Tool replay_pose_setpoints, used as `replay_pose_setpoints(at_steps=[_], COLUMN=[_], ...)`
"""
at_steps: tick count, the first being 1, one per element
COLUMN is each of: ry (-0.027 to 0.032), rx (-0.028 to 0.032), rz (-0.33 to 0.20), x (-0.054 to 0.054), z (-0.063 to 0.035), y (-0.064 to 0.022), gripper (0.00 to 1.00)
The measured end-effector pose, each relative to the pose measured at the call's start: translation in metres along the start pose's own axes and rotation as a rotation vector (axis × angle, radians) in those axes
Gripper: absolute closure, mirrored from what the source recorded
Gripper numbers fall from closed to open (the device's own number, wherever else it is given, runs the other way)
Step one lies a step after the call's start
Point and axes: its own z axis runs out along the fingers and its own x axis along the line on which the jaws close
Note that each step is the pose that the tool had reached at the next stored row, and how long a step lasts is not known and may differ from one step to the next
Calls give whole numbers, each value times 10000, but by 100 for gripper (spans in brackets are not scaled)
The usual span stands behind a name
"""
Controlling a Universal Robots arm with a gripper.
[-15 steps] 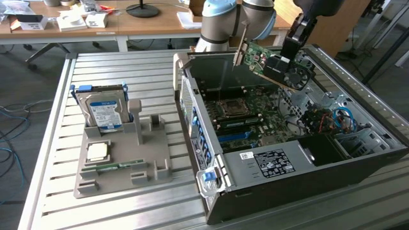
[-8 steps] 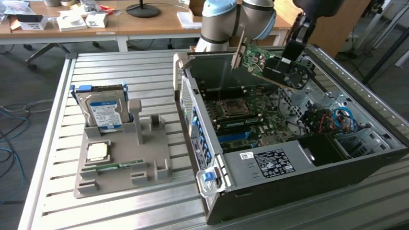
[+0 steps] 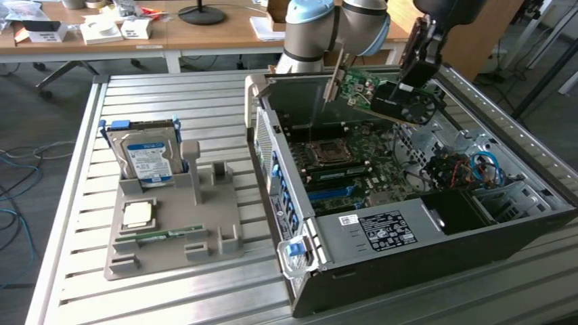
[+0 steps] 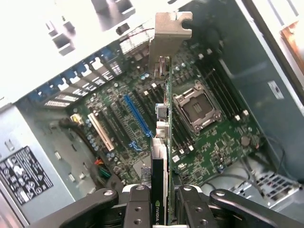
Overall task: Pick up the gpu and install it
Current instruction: 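Insert the gpu into the slot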
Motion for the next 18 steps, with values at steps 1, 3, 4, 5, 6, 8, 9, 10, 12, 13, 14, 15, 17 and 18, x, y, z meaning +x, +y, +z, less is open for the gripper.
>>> replay_pose_setpoints(at_steps=[1,3,4,5,6,8,9,10,12,13,14,15,17,18], ry=[11,32,44,55,65,87,98,109,131,142,152,163,184,196], rx=[-3,-10,-13,-16,-19,-25,-29,-31,-38,-41,-44,-47,-54,-57], rz=[-177,-532,-725,-902,-1079,-1433,-1610,-1788,-2158,-2335,-2513,-2689,-3044,-3230], x=[0,0,0,0,0,0,0,0,0,0,0,0,1,1], z=[2,4,6,7,8,11,13,14,17,18,20,21,24,25], y=[0,0,0,0,-1,-1,-1,-1,-1,-1,-1,-1,-1,-1], gripper=[73,73,73,73,73,73,73,73,73,73,73,73,73,73])
